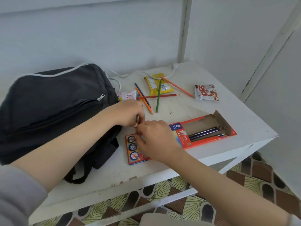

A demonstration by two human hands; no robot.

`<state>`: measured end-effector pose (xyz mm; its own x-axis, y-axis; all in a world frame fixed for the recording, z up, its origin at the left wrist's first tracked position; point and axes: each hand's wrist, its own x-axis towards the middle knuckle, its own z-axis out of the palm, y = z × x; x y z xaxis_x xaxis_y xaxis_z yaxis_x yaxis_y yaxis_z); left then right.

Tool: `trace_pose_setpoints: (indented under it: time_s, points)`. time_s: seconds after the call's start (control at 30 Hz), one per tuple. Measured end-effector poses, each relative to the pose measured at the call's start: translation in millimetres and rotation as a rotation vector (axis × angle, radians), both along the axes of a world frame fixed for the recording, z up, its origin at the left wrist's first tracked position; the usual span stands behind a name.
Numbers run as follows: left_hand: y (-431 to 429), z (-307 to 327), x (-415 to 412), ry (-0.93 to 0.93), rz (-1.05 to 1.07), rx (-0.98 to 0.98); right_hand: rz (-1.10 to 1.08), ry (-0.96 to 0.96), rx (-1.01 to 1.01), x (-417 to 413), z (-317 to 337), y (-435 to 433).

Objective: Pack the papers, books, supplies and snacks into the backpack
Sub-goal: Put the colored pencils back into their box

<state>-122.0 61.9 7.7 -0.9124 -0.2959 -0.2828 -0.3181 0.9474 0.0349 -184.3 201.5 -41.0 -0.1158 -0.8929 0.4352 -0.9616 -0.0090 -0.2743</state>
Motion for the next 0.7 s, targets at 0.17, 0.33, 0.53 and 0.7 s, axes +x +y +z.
trace_pose_setpoints:
  time_s: [0.17,0.33,0.53,0.7]
  points:
    - [2.3,4.1,-0.5,0.042,-0.017,0.027,-0.146,-0.081,-0.009,-10.8,-11.0,8.6]
    - [-3.8,-2.4,-4.7,0.296,0.067,0.102,-0.272,-0.170,-0.111,-19.4,-12.2,19.3]
    - [-5.3,19.4,-8.1,0.752,0.243,0.122,-0.402,-0.075,0.076,-14.2,-8.9,8.0]
    - [-4.3,21.8,-9.2,0.886,0.325,0.171,-0.430,-0.048,0.285,-7.6,-5.1,-21.3]
